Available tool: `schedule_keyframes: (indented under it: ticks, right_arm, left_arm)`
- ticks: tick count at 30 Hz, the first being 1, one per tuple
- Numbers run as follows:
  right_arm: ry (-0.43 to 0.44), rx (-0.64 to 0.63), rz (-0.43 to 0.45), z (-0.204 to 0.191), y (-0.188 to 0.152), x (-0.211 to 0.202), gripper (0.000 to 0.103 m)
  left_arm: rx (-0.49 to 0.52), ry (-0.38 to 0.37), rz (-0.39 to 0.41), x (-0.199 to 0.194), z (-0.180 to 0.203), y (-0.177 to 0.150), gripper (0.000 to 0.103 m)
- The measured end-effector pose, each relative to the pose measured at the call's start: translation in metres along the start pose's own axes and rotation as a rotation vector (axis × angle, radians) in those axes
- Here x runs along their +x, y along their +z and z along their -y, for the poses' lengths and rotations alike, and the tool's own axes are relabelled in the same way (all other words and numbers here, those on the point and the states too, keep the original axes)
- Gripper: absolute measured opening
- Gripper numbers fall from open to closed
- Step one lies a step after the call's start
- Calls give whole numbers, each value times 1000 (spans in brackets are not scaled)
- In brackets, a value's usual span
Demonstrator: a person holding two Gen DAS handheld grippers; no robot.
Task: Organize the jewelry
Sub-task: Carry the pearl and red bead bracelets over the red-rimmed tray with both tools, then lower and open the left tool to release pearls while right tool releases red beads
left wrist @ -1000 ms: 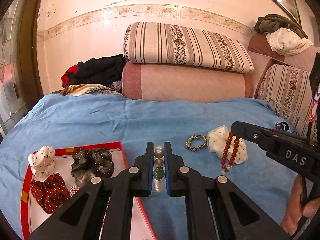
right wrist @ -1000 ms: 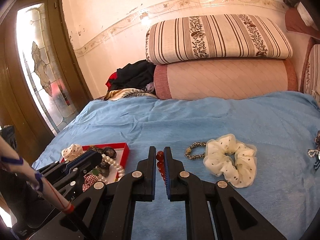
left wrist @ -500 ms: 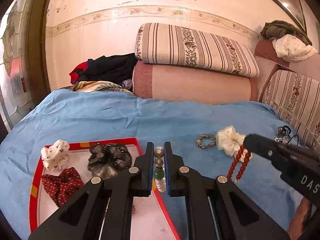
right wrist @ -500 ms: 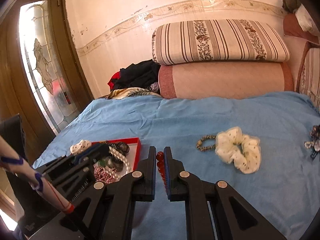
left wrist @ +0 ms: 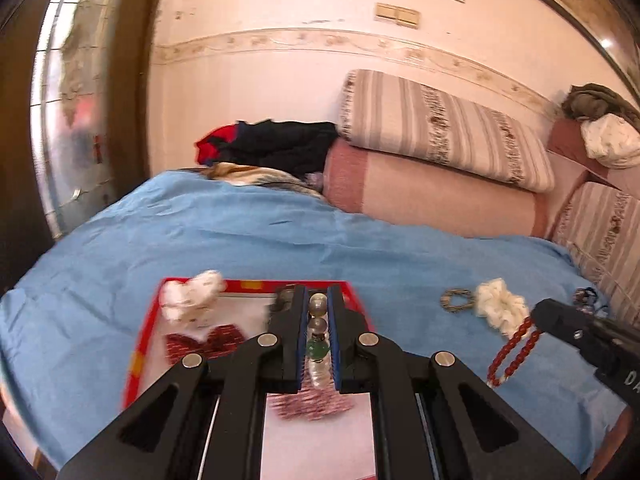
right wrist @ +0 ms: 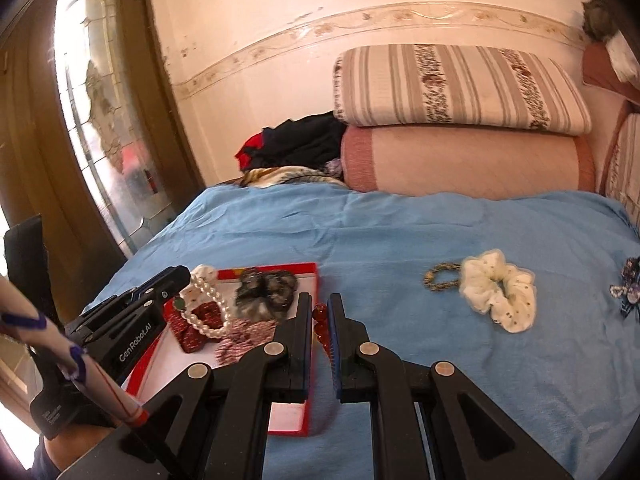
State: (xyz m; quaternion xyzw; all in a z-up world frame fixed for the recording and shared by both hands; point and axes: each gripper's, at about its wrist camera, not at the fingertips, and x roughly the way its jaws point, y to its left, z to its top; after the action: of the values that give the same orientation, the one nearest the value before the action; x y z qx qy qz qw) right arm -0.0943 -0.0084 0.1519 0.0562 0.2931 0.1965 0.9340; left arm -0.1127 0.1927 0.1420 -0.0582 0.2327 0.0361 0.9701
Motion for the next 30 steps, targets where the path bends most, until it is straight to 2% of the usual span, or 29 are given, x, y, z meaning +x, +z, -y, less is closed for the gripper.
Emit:
schedule_keyframes:
  ticks: [6,12,16,30]
  right_arm:
    - [49,-50,-32,-36,-7,9,8]
    - [85,-81,-74,-61,-18,19,8]
    - [89,-95,-96,-70,-25,25,8]
    - [95,-102,-151,-80,-34,46,8]
  left_arm:
    - [-46,71,-34,-7,-40,-15,9]
    - [-78,88,-67,1,-60,-22,9]
    - [-79,84,-103,10,-62,-27,9]
    - [-66,114,-147,23,-66,-34,9]
